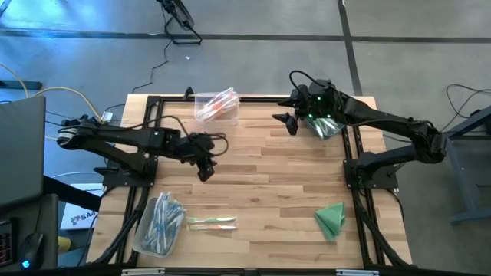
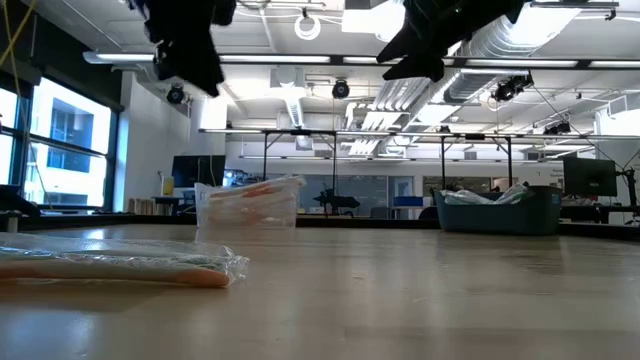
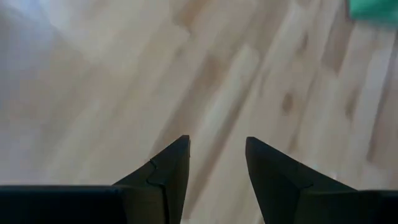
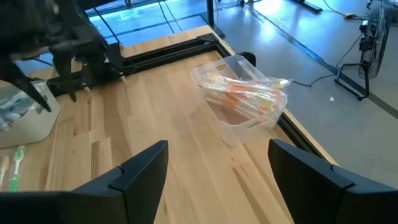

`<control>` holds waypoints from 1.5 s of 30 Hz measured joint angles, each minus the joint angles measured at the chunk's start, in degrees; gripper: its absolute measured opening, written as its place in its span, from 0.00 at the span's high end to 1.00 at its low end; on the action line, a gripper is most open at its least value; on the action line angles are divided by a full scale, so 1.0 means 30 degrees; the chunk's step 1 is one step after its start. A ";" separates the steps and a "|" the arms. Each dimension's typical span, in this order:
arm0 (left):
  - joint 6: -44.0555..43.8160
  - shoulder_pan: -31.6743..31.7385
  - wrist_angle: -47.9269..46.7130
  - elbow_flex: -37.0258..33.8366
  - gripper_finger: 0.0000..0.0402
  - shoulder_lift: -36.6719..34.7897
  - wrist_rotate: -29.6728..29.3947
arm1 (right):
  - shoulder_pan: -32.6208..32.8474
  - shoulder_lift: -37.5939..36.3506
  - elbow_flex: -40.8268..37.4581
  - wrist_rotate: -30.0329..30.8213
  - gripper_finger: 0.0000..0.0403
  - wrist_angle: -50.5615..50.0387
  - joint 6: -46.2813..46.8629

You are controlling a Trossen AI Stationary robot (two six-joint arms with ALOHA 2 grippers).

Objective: Pick & Place Toothbrushes
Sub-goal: Put the green toothbrush into the blue bin

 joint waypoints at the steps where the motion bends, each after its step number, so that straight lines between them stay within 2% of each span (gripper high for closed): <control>1: 0.0104 0.0001 -0.0326 -0.0001 0.62 0.0237 0.0725 | -0.0050 0.0000 0.0000 0.0000 0.33 -0.0077 0.0000; 4: 0.0142 -0.0056 -0.1196 -0.0029 0.62 0.1031 0.2618 | -0.0049 0.0000 0.0000 0.0152 0.33 -0.0339 0.0000; 8: 0.0036 -0.0935 -0.1877 -0.0017 0.62 0.1953 0.3672 | -0.0049 0.0000 0.0000 0.1007 0.33 -0.0885 -0.0123; 14: -0.1502 -0.2898 -0.2146 -0.0033 0.62 0.2758 0.3735 | -0.0049 0.0000 -0.0007 0.1494 0.33 -0.1541 -0.0499; 21: -0.5214 -0.5246 -0.1817 0.0025 0.62 0.3899 0.3429 | -0.0049 0.0000 0.0000 0.1834 0.33 -0.1543 -0.0648; 28: -0.7729 -0.7676 -0.1571 -0.0036 0.62 0.5710 0.3446 | -0.0049 0.0006 0.0000 0.1996 0.33 -0.1590 -0.1217; 35: -0.9860 -0.8741 0.0164 -0.0010 0.62 0.6990 0.3460 | -0.0049 0.0007 0.0000 0.1949 0.33 -0.1613 -0.1320; 45: -1.0531 -0.9041 0.2410 -0.0022 0.62 0.8704 0.3512 | -0.0049 0.0007 0.0000 0.1923 0.33 -0.1820 -0.1326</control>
